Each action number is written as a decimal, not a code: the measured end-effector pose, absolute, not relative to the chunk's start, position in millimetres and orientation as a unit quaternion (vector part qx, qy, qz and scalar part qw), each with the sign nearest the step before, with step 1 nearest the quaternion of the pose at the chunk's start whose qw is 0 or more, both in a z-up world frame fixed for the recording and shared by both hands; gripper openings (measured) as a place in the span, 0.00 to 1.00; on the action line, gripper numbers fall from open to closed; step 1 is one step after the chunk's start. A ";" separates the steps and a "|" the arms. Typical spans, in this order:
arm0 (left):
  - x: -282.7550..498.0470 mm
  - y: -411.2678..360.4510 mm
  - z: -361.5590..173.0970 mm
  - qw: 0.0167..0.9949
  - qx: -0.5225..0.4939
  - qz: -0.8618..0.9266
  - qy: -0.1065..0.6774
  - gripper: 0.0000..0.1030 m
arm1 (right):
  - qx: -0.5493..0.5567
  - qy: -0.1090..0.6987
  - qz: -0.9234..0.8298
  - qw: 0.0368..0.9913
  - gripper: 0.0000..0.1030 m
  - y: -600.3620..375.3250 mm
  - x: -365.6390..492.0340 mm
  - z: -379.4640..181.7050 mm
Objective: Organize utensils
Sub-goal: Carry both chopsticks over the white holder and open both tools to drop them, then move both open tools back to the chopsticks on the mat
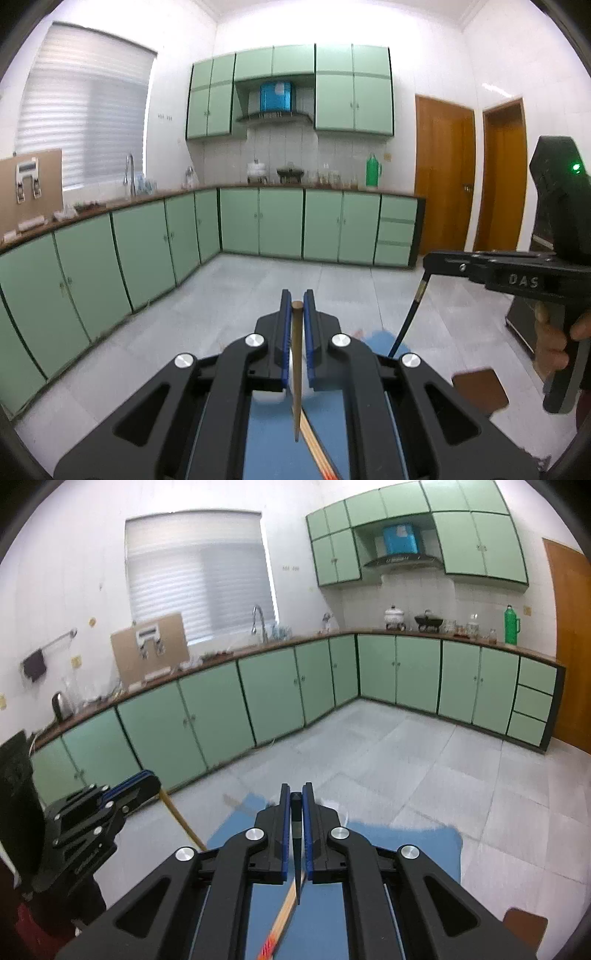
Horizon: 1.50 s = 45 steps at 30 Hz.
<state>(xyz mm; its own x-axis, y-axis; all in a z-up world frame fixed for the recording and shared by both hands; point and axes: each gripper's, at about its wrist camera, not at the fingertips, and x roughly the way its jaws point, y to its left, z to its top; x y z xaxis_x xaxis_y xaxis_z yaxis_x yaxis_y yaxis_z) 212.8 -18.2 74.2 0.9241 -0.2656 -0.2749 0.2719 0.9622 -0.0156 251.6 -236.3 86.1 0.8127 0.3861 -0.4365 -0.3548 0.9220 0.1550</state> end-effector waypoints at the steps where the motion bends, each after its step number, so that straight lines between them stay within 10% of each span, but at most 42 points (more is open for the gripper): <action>1: 219.7 -19.5 81.6 0.982 0.010 -0.136 0.131 0.05 | 0.034 0.227 0.191 0.954 0.06 -234.9 260.9 94.0; 24: 392.3 -31.8 25.6 0.977 0.008 -0.100 0.190 0.07 | 0.004 0.262 0.150 0.953 0.07 -202.3 396.1 29.1; 45: 230.1 -7.6 -35.6 0.971 0.003 -0.083 0.224 0.47 | 0.023 0.235 0.113 0.965 0.63 -229.1 229.4 -26.6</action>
